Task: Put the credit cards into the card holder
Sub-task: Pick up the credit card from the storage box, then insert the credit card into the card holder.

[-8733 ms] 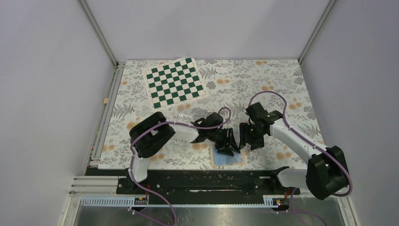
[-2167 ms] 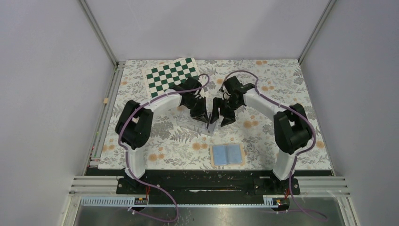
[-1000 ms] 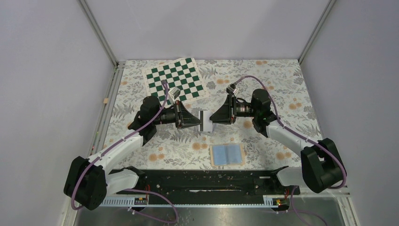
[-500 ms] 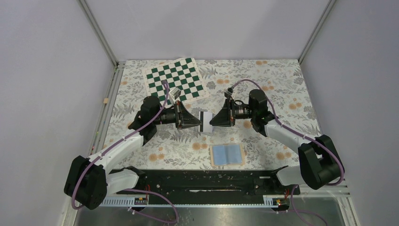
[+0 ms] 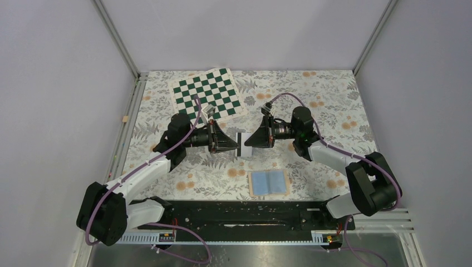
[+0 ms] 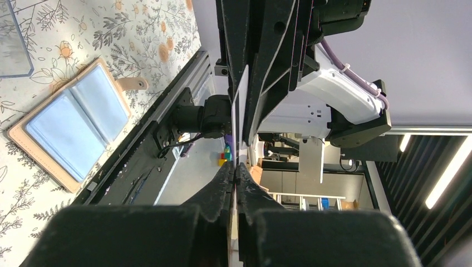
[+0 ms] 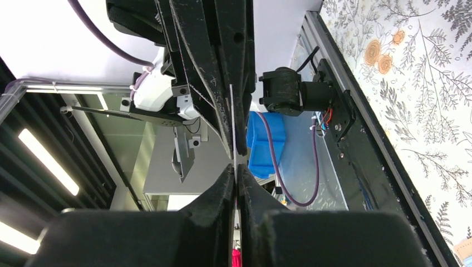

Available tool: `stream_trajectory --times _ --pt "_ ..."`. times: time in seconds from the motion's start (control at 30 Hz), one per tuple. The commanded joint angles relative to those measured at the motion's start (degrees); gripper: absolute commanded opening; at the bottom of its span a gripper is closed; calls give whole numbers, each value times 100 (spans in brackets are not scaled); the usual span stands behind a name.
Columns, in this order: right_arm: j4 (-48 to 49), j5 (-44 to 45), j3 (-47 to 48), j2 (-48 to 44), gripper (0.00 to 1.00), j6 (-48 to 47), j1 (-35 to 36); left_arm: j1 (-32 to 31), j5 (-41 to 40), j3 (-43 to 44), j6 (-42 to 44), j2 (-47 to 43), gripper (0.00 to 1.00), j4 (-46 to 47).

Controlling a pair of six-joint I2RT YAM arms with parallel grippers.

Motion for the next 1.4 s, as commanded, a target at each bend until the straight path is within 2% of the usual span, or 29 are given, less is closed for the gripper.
stream_trajectory --times 0.0,0.1,0.17,0.27,0.37,0.4,0.53,0.83,1.03,1.2,1.37 --pt "845 -234 -51 41 5 284 57 -22 126 44 36 16 6 263" --pt "600 -265 -117 -1 0 76 57 -20 29 50 142 -8 29 100" --pt "-1 -196 -158 -129 0 -386 50 -26 -111 94 330 -58 43 -227" --pt "-2015 153 -79 -518 0 -1867 48 -24 -401 146 664 -146 57 -805" --pt "-4483 960 142 -998 0 -3671 48 -27 -794 67 929 -230 61 -1390" --pt "-4983 1218 142 -1141 0 -4101 48 -47 -939 19 997 -246 62 -1568" --pt "-5579 1756 -329 -1635 0 -4709 -97 -266 -1460 -233 1139 -156 62 -2101" --pt "-5760 2457 -1296 -1952 0 -4943 -232 -1306 -2158 -614 762 905 53 -1670" --pt "-5713 2916 -1191 -1749 0 -5120 -239 -1733 -2428 -389 704 1847 40 -1317" --pt "-5685 3102 -1036 -1639 0 -5203 -259 -1853 -2493 -237 745 2276 30 -1249" --pt "-5552 3239 -1073 -1586 0 -5190 -301 -1871 -2709 -4 1023 2591 24 -1772"
